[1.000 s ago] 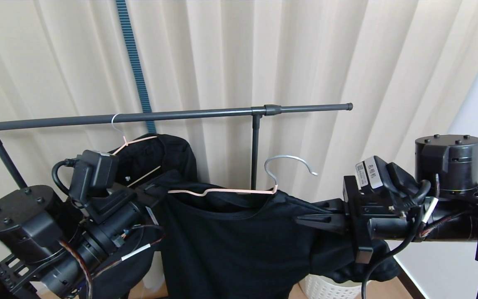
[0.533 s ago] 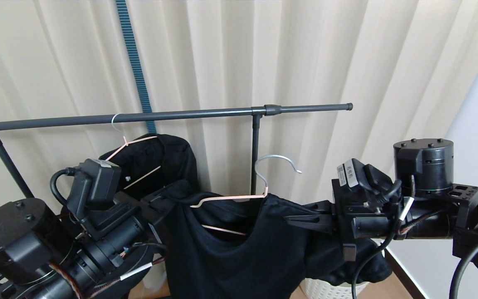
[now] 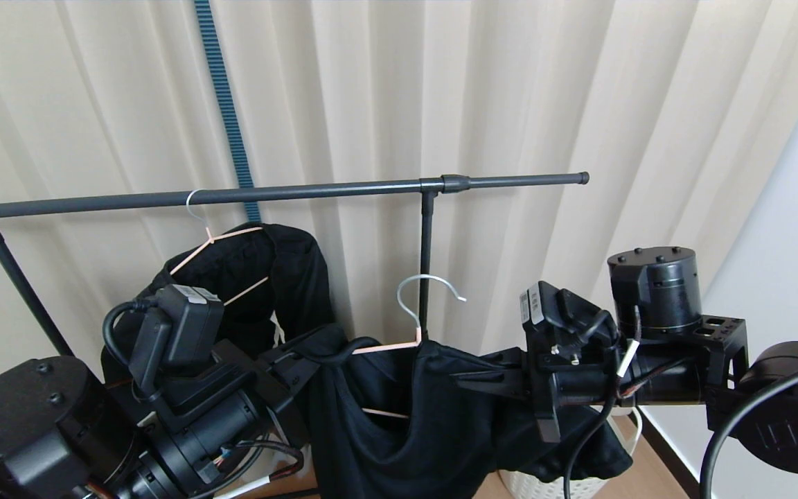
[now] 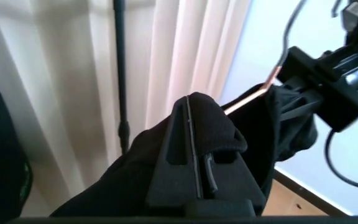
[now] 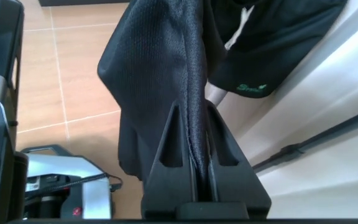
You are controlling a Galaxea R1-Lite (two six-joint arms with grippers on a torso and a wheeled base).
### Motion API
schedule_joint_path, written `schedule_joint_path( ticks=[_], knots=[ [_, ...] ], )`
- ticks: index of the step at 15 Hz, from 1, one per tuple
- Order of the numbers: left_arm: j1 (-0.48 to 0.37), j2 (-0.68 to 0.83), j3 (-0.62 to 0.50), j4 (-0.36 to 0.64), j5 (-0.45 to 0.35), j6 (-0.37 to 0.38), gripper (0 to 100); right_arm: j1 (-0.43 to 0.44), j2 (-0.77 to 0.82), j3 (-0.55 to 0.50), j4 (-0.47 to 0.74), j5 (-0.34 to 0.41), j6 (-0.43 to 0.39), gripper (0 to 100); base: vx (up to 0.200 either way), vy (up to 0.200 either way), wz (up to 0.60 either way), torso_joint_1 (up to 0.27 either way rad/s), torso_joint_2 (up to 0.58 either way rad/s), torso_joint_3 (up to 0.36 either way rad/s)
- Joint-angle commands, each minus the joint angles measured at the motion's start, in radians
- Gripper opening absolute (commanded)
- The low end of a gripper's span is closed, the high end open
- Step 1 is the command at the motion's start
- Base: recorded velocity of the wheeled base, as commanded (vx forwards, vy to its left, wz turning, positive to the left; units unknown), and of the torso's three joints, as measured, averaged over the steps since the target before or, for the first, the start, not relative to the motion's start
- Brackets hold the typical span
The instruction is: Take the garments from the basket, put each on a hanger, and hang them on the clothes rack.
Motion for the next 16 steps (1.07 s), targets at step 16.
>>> schedule_joint_path(
  ticks=[16],
  knots=[
    [-0.062,0.001,0.001,-0.008,0.000,-0.053,0,0.035,0.152,0.099,-0.435,0.004,0.174,0,0.000,0.000,0.00,0.000,0.00,0.000]
  ],
)
